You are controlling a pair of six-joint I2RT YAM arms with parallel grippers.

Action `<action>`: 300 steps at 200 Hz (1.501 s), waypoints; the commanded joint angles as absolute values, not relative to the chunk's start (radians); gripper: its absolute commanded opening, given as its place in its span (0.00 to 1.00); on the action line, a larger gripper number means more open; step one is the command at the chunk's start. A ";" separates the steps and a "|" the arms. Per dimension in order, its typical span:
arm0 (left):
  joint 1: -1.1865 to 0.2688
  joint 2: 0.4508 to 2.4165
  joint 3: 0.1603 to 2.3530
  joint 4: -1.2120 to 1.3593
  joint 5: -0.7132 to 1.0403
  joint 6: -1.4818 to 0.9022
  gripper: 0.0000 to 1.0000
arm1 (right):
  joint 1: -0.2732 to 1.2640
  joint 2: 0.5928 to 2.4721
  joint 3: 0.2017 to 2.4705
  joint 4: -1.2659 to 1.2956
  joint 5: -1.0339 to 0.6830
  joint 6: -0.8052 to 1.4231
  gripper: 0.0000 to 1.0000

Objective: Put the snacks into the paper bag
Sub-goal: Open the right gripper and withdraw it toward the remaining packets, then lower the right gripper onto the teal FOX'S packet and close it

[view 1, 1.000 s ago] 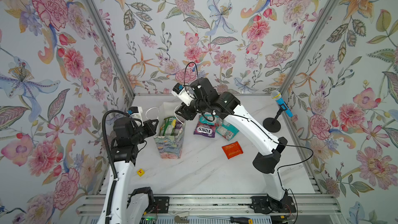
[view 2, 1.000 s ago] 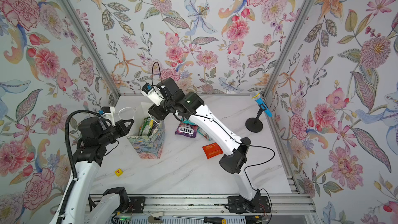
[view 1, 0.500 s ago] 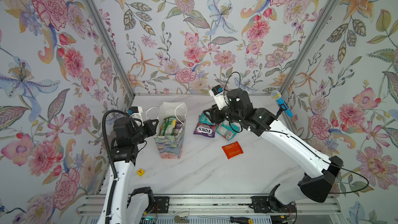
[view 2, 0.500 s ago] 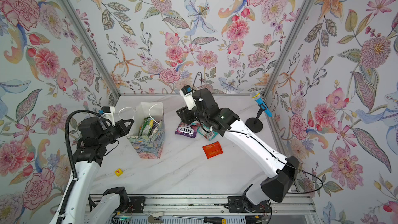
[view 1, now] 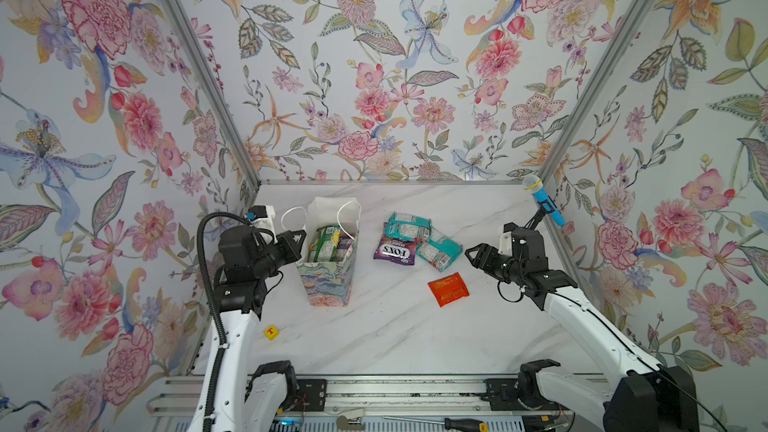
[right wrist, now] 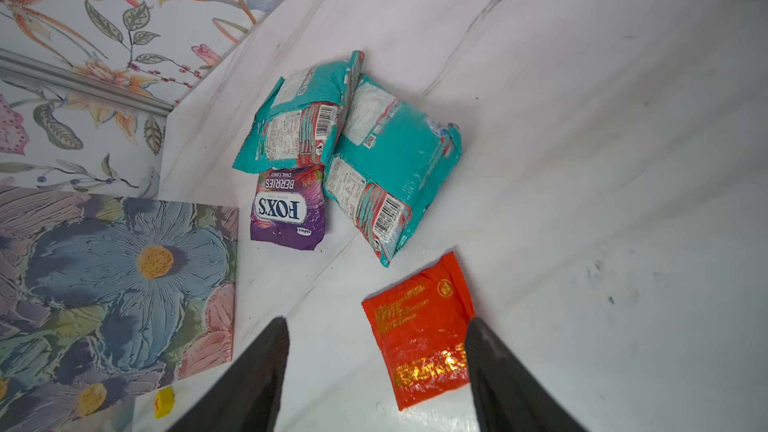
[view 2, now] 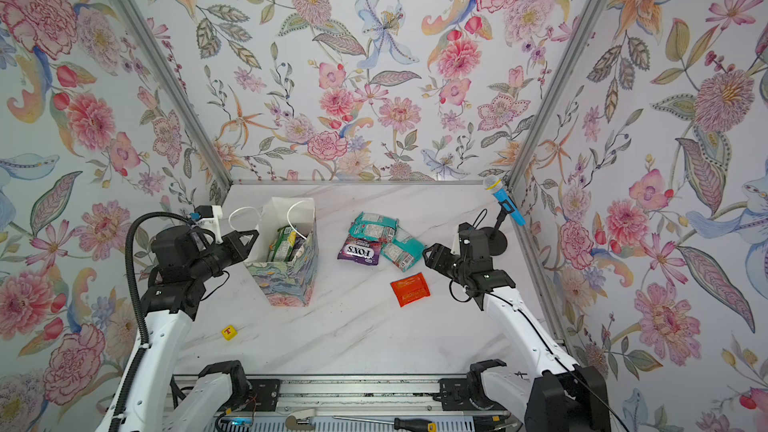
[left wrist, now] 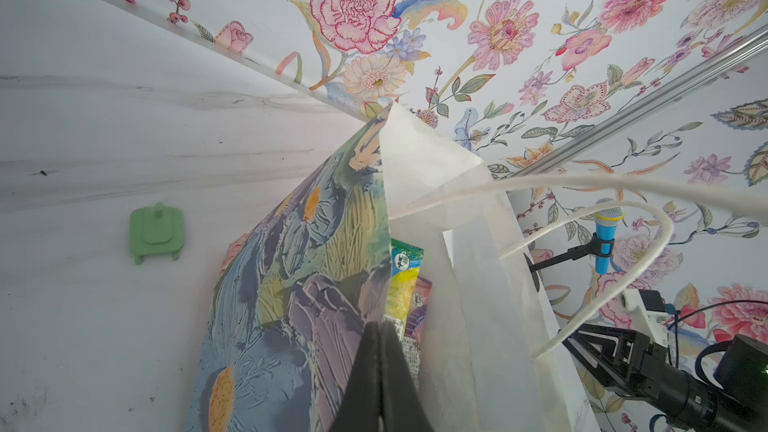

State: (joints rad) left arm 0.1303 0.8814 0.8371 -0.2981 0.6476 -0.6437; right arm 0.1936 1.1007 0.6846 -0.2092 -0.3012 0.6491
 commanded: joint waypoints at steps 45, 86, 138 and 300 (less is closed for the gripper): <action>0.127 0.862 0.841 -0.272 0.669 -0.636 0.05 | 0.140 1.231 0.594 0.096 -0.446 0.804 0.76; 0.127 0.861 0.845 -0.275 0.667 -0.635 0.04 | 0.140 1.371 0.587 0.245 -0.479 0.860 0.79; 0.127 0.864 0.845 -0.276 0.666 -0.636 0.05 | 0.145 1.480 0.601 0.329 -0.465 0.889 0.82; 0.127 0.867 0.863 -0.296 0.658 -0.621 0.05 | 0.219 1.848 0.753 0.556 -0.473 1.006 0.69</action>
